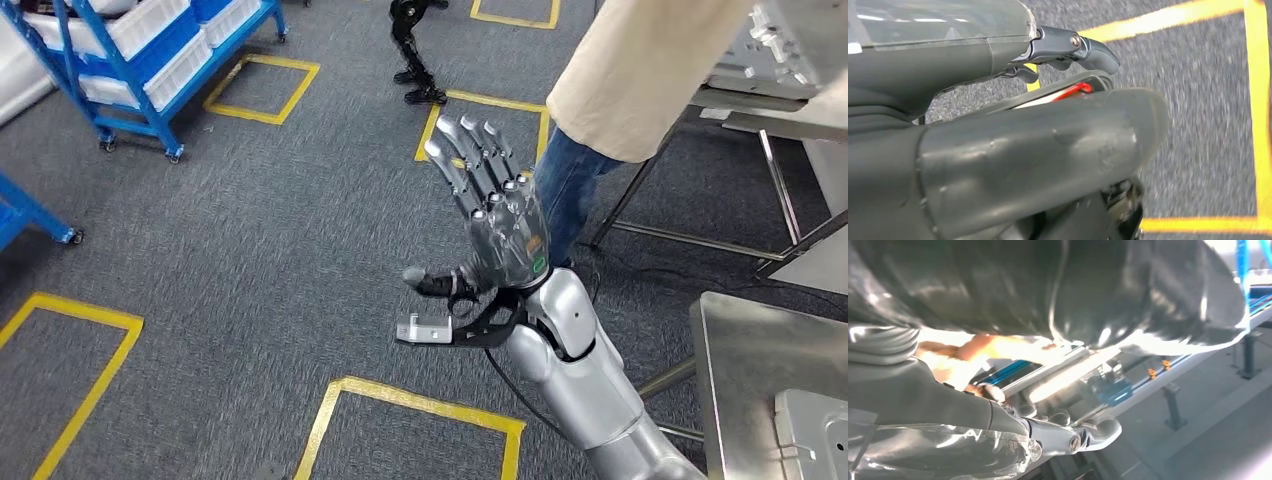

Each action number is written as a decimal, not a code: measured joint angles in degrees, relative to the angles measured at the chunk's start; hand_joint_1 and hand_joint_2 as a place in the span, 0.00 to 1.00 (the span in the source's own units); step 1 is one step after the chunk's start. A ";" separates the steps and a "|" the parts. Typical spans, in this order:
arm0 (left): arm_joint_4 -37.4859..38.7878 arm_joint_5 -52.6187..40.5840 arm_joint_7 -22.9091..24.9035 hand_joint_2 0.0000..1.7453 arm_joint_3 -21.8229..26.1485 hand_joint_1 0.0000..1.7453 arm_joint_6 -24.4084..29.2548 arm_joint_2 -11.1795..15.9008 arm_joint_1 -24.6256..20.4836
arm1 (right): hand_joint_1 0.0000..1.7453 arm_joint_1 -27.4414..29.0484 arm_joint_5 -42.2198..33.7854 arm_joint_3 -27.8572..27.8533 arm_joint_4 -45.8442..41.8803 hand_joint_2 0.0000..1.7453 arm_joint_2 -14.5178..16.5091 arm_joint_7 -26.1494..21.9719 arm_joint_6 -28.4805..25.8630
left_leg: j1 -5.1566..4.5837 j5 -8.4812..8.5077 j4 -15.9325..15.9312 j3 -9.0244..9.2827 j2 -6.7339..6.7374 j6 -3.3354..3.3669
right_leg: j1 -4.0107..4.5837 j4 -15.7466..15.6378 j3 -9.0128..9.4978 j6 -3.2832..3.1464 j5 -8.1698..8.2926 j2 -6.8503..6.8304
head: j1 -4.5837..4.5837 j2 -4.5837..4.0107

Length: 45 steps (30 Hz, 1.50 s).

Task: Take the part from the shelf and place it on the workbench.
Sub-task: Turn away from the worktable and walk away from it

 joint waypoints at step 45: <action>0.06 1.52 0.22 0.00 0.02 0.00 0.37 -0.02 1.79 | 0.00 4.34 -0.57 0.03 1.75 0.00 0.28 -0.46 -1.45 | -0.11 -2.72 4.64 -2.20 -4.10 -2.33 | -0.53 -6.63 1.70 -2.17 5.42 3.18 | -0.23 0.00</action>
